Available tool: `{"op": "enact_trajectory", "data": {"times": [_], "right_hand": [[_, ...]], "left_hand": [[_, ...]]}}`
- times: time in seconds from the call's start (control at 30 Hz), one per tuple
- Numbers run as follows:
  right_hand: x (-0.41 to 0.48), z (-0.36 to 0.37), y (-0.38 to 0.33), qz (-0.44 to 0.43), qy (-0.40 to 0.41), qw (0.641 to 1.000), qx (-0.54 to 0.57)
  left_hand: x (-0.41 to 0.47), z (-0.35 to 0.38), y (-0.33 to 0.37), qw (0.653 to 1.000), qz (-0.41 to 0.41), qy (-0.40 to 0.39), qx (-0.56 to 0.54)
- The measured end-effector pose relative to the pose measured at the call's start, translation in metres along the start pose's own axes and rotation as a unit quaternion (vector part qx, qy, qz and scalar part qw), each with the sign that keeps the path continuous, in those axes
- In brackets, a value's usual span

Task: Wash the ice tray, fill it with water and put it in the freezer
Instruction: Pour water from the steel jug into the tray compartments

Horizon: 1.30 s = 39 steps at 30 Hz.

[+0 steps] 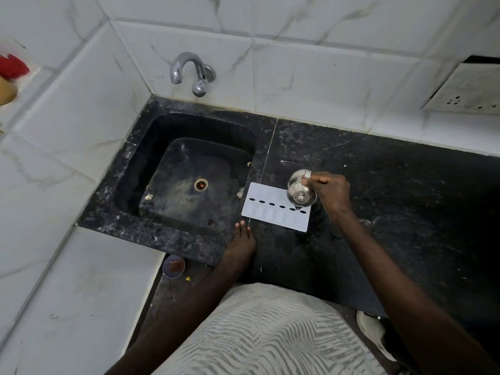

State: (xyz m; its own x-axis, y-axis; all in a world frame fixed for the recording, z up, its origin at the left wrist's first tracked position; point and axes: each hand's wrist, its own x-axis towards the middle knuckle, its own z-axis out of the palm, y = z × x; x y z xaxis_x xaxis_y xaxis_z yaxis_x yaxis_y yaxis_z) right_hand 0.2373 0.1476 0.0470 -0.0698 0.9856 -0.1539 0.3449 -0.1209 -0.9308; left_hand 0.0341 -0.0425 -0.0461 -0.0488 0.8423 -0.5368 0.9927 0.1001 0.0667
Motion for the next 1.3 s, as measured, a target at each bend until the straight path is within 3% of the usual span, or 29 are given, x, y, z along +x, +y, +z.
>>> {"op": "enact_trajectory", "data": {"times": [0.43, 0.7, 1.3], "right_hand": [[0.007, 0.003, -0.002, 0.018, 0.003, 0.999, 0.026], [0.005, 0.013, -0.015, 0.09, 0.016, 0.99, 0.106], [0.001, 0.034, -0.016, 0.014, -0.016, 0.999, 0.025]], "left_hand": [[-0.001, -0.003, 0.0, 1.0, 0.005, -0.013, -0.007], [-0.002, -0.004, 0.001, 1.0, 0.005, -0.015, -0.008], [-0.005, -0.003, 0.001, 1.0, 0.002, 0.003, -0.004]]}}
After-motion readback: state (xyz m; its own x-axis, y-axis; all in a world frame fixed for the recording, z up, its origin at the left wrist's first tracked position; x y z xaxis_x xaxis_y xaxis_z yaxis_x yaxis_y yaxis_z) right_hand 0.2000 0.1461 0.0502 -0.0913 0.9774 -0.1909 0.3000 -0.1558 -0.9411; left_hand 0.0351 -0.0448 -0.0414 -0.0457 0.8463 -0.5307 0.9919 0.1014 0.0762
